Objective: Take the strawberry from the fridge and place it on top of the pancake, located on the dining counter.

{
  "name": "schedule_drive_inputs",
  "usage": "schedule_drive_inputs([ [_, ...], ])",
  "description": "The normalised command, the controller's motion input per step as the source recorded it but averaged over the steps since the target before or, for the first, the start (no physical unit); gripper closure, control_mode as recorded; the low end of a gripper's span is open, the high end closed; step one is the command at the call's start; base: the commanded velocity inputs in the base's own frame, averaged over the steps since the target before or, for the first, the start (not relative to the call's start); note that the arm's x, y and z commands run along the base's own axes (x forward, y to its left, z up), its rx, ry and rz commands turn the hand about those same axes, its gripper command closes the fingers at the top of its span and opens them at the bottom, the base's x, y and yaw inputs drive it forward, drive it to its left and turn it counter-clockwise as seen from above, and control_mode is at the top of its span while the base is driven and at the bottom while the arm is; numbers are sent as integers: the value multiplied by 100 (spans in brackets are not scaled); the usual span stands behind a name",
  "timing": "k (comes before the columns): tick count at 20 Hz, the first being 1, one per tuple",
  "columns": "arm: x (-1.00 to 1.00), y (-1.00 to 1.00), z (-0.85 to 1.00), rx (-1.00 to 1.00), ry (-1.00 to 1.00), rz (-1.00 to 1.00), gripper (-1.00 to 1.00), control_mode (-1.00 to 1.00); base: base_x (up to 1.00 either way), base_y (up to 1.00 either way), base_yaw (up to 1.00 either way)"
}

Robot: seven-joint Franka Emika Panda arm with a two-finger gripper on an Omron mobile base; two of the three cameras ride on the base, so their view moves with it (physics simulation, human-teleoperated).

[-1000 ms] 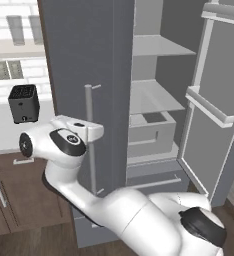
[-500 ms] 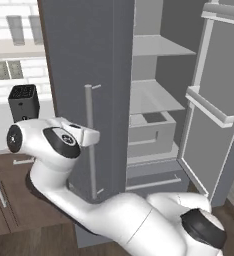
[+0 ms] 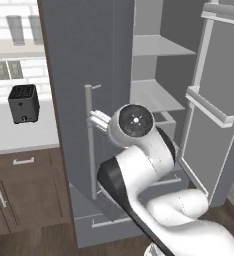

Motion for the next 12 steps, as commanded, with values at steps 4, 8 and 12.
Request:
schedule_drive_inputs([
  [4,-15,-100,24,86,0,19,-100,-100,0,0,0],
  [8,2,-99,31,86,2,18,-100,-100,0,0,0],
  [12,43,-75,41,63,27,25,-100,-100,0,0,0],
])
